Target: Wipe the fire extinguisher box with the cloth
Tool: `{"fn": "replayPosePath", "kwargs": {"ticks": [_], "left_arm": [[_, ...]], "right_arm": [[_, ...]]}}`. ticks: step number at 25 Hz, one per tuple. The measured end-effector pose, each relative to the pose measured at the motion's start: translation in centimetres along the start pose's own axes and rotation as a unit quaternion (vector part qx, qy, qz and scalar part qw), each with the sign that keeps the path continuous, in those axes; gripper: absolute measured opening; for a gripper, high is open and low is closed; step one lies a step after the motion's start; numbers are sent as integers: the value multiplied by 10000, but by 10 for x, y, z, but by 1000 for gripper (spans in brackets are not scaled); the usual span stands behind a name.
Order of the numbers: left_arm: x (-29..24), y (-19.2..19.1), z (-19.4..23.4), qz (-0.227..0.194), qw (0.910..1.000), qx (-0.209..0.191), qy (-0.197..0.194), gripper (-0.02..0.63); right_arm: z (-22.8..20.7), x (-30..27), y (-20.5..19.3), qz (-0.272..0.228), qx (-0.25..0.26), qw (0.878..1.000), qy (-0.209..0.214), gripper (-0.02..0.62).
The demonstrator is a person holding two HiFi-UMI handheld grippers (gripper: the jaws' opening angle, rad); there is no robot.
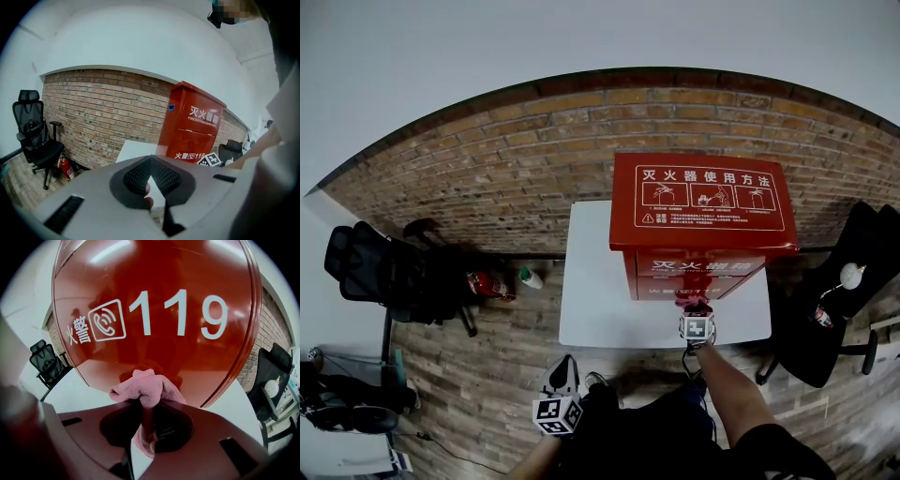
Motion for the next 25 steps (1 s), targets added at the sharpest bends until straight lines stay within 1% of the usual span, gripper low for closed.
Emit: {"fn": "replayPosePath", "kwargs": {"ticks": [5, 10, 18, 25], "left_arm": [[3, -3, 7, 7, 10000, 21, 68, 17], [4, -4, 14, 1, 9999, 51, 119, 17], [7, -4, 24, 20, 9997, 96, 218, 17], [13, -6, 32, 26, 9994, 169, 313, 17]], "right_arm": [[14, -3, 5, -43, 76, 9999, 78, 64], [26, -11, 4, 53, -103, 9998, 144, 64], [50, -13, 9, 84, -219, 9994, 255, 64], [73, -20, 11, 104, -360, 9983, 446, 64]]}}
Point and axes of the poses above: the fingertips, and each gripper's own axes: x backward along the fingers, z to its left, y out of its top, the point moved 10 cm from there along x, backward along the fingers, and after that the axes turned 6 degrees about z, right-handed, at the moved point
